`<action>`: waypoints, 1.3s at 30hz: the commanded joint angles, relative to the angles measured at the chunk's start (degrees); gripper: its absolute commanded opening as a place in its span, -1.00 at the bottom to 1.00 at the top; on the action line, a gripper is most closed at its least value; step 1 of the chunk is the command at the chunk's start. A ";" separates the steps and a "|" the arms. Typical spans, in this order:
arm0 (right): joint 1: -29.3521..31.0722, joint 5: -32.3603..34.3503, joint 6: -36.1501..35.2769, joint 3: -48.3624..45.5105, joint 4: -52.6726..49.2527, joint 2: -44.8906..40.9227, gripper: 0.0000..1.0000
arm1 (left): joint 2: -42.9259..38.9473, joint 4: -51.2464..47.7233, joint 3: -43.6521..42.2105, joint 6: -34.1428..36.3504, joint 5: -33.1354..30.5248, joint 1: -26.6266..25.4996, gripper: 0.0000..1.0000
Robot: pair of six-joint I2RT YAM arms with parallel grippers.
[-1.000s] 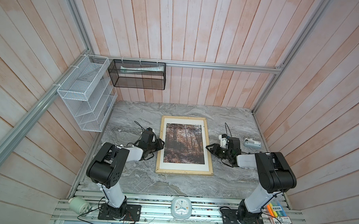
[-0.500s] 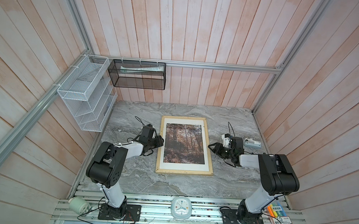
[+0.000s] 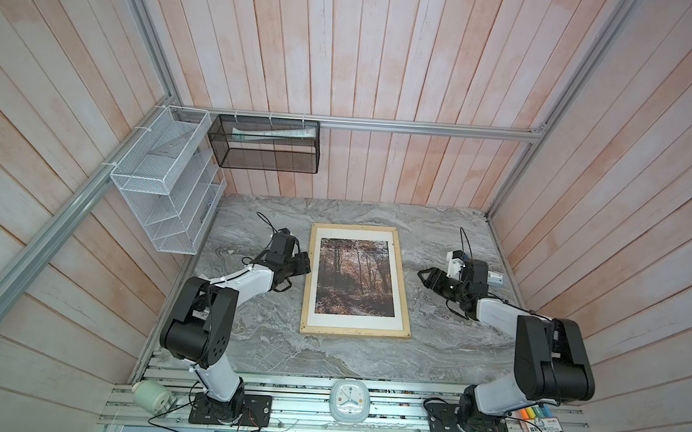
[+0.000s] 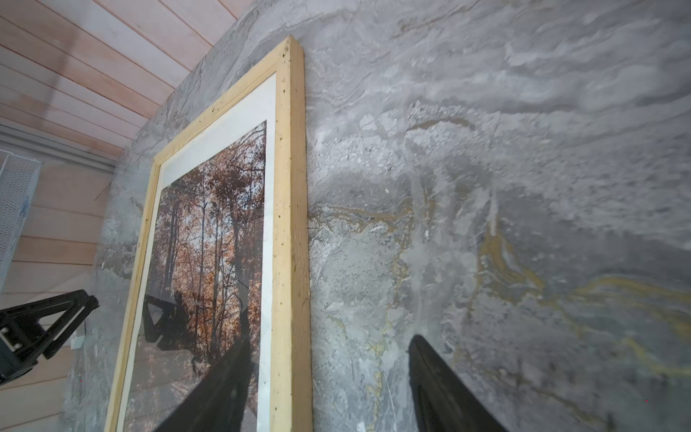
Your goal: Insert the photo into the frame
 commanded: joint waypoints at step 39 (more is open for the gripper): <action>-5.26 17.00 -3.86 -0.62 -16.76 -26.35 0.96 | -33.59 26.21 -23.28 24.31 -36.22 0.75 1.00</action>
